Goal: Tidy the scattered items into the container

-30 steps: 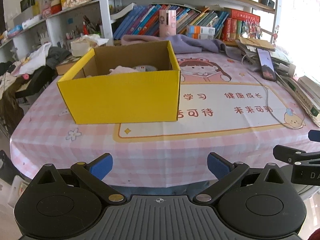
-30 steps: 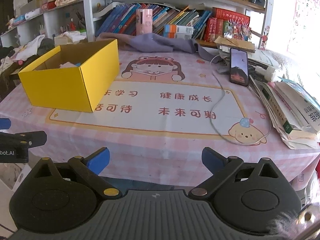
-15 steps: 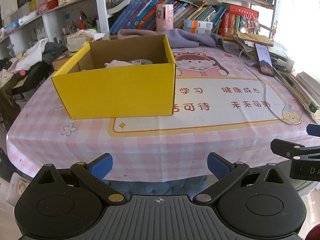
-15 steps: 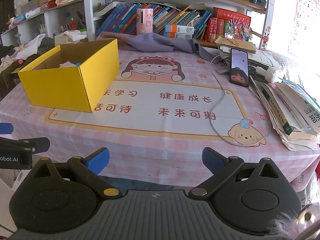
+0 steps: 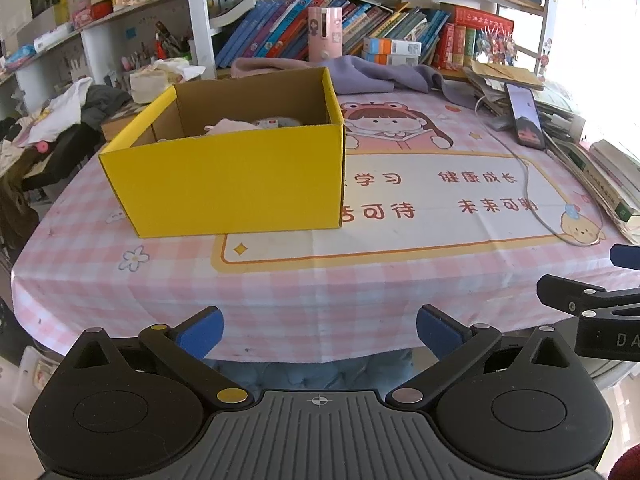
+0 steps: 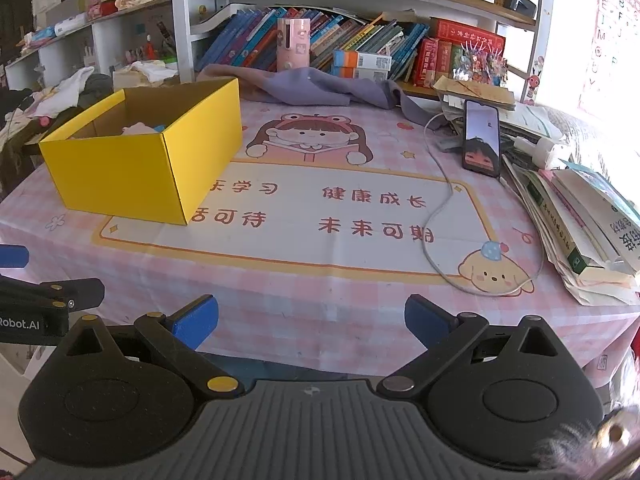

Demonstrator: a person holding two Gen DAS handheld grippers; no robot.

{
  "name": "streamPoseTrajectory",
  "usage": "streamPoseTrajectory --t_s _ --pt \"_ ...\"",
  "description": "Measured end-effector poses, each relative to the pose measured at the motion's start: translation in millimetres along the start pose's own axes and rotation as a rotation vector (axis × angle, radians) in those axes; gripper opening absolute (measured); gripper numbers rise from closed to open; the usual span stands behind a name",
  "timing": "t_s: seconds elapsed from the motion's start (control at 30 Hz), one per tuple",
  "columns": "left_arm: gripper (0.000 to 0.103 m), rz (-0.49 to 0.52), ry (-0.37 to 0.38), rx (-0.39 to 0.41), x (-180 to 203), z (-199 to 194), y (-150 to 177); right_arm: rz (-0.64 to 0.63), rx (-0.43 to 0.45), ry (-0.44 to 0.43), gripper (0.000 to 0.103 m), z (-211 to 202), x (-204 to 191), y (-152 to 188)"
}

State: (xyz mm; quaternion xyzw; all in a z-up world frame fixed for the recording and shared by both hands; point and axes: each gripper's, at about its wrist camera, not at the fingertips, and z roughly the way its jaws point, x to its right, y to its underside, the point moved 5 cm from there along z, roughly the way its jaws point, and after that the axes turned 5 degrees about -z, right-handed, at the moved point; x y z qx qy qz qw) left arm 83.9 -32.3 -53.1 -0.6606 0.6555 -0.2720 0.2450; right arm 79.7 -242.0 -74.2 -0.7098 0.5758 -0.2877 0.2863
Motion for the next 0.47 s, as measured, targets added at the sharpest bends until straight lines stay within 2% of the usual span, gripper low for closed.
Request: streamPoseTrajectory --t_s 0.47 --pt "0.103 0.02 0.024 0.027 8.6 -3.1 -1.7 0.002 -0.001 0.0 0.101 0.2 1.4 1.8"
